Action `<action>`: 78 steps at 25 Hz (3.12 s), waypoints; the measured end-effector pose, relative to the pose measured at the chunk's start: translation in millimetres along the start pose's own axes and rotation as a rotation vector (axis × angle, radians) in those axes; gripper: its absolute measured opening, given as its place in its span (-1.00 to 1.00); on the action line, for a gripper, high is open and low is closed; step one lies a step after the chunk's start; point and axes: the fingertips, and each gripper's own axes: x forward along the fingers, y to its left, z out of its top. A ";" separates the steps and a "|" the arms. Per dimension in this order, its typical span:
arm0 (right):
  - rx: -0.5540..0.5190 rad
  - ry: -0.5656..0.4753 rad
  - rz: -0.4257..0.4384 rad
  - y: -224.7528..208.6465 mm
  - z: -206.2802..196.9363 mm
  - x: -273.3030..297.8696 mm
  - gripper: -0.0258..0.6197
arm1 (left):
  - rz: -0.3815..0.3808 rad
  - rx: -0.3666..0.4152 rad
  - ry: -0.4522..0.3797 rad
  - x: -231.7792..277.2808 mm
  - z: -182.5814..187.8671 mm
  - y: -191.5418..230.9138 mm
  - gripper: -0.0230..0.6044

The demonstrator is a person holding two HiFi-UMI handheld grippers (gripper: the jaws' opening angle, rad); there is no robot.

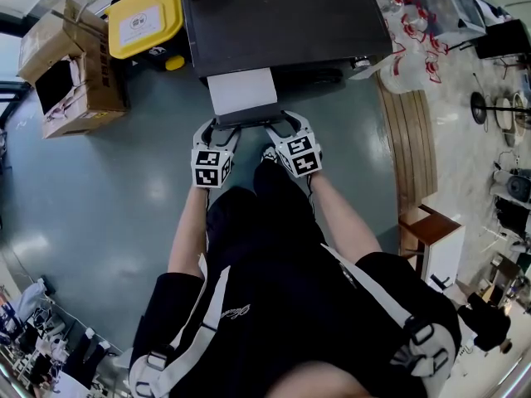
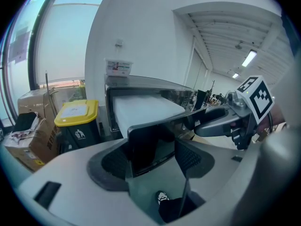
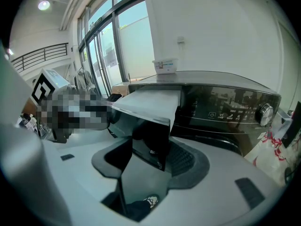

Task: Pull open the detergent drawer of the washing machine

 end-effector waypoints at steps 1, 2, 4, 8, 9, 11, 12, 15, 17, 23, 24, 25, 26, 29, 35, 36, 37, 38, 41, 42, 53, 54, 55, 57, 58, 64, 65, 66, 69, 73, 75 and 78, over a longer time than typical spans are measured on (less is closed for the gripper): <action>0.000 0.002 0.000 0.0 -0.3 0.1 -0.18 | 0.001 0.000 0.001 0.1 -0.3 0.1 0.02; 0.000 0.001 -0.001 0.1 -0.5 -0.1 -0.18 | 0.002 0.000 0.004 -0.2 -0.7 -0.2 0.02; 0.002 0.001 -0.001 0.4 -1.8 -1.1 -0.18 | 0.003 0.001 0.008 -1.1 -1.6 -1.3 0.02; 0.005 0.002 -0.003 2.3 -2.6 -2.1 -0.18 | 0.002 0.003 0.008 -2.7 -2.4 -1.5 0.02; 0.005 0.001 -0.002 2.9 -2.5 -2.1 -0.18 | 0.002 0.003 0.007 -3.2 -2.5 -1.1 0.02; 0.006 0.004 -0.001 4.0 -3.1 -2.2 -0.19 | 0.003 0.003 0.005 -4.1 -3.0 -0.8 0.02; 0.006 0.005 -0.002 4.2 -3.6 -2.6 -0.19 | 0.003 0.003 0.005 -4.3 -3.3 -1.1 0.02; 0.006 0.005 -0.003 3.4 -5.5 -3.8 -0.19 | 0.003 0.005 0.006 -3.9 -4.1 -3.1 0.02; 0.006 0.006 -0.003 3.6 -6.8 -4.6 -0.19 | 0.002 0.006 0.007 -4.3 -4.7 -4.1 0.02; 0.007 0.012 -0.002 7.5 -11.0 -4.9 -0.20 | -0.001 0.009 0.013 -6.1 -10.2 -3.8 0.02; 0.010 0.011 -0.003 8.4 -11.4 -5.7 -0.20 | -0.002 0.009 0.014 -6.8 -11.2 -4.3 0.02; 0.012 0.010 -0.004 9.3 -11.5 -6.6 -0.20 | -0.003 0.009 0.014 -7.9 -11.7 -4.7 0.02; 0.014 0.010 -0.004 10.2 -11.7 -7.5 -0.20 | -0.003 0.010 0.015 -9.0 -11.8 -5.2 0.02; 0.016 0.014 -0.005 11.5 -14.4 -9.9 -0.20 | -0.001 0.009 0.015 -11.2 -12.6 -7.2 0.02; 0.016 0.008 -0.011 11.7 -16.5 -11.2 -0.20 | 0.006 0.002 0.019 -12.3 -15.5 -9.1 0.02; 0.016 0.008 -0.011 11.8 -16.9 -11.2 -0.20 | 0.007 0.001 0.018 -12.3 -16.0 -9.1 0.02; 0.017 0.009 -0.011 12.0 -17.4 -11.6 -0.20 | 0.007 0.001 0.018 -12.5 -16.3 -9.3 0.02; 0.018 0.009 -0.012 12.3 -17.8 -12.2 -0.20 | 0.007 0.001 0.017 -13.0 -16.4 -9.7 0.02; 0.022 0.009 -0.013 13.6 -17.8 -14.2 -0.21 | 0.004 0.004 0.016 -14.7 -15.9 -10.8 0.02; 0.024 0.009 -0.013 13.7 -17.9 -14.5 -0.21 | 0.003 0.004 0.017 -14.9 -16.1 -11.1 0.02; 0.031 0.012 -0.019 17.2 -24.5 -18.2 -0.21 | 0.000 0.004 0.016 -18.5 -21.9 -14.3 0.02; 0.032 0.013 -0.020 17.4 -25.3 -18.7 -0.21 | 0.000 0.004 0.016 -18.6 -22.4 -14.9 0.02; 0.033 0.013 -0.022 17.6 -25.8 -19.2 -0.21 | -0.001 0.004 0.016 -18.9 -23.0 -15.3 0.02; 0.035 0.013 -0.024 18.4 -25.7 -19.6 -0.21 | -0.002 0.003 0.017 -19.7 -23.5 -15.3 0.02; 0.035 0.013 -0.024 18.8 -25.4 -19.7 -0.21 | -0.002 0.003 0.017 -20.2 -23.3 -15.0 0.02; 0.033 0.003 -0.030 20.3 -25.7 -20.9 -0.21 | -0.001 0.002 0.014 -21.9 -24.8 -15.8 0.02; 0.034 0.000 -0.032 20.4 -25.6 -21.1 -0.21 | -0.002 0.002 0.014 -22.3 -25.0 -16.1 0.02; 0.034 -0.003 -0.033 20.6 -25.6 -21.6 -0.21 | -0.002 0.003 0.015 -22.8 -25.4 -16.5 0.02; 0.039 -0.003 -0.035 21.5 -27.5 -23.4 -0.21 | -0.002 0.000 0.019 -23.9 -27.6 -18.2 0.02; 0.038 0.012 -0.033 22.3 -31.7 -24.7 -0.21 | -0.002 -0.003 0.019 -24.7 -29.1 -19.2 0.02; 0.037 0.009 -0.036 22.2 -32.3 -26.9 -0.22 | -0.002 -0.005 0.018 -25.2 -29.7 -21.1 0.02; 0.038 0.005 -0.038 24.4 -34.4 -29.9 -0.22 | -0.005 -0.003 0.019 -28.0 -31.3 -23.5 0.02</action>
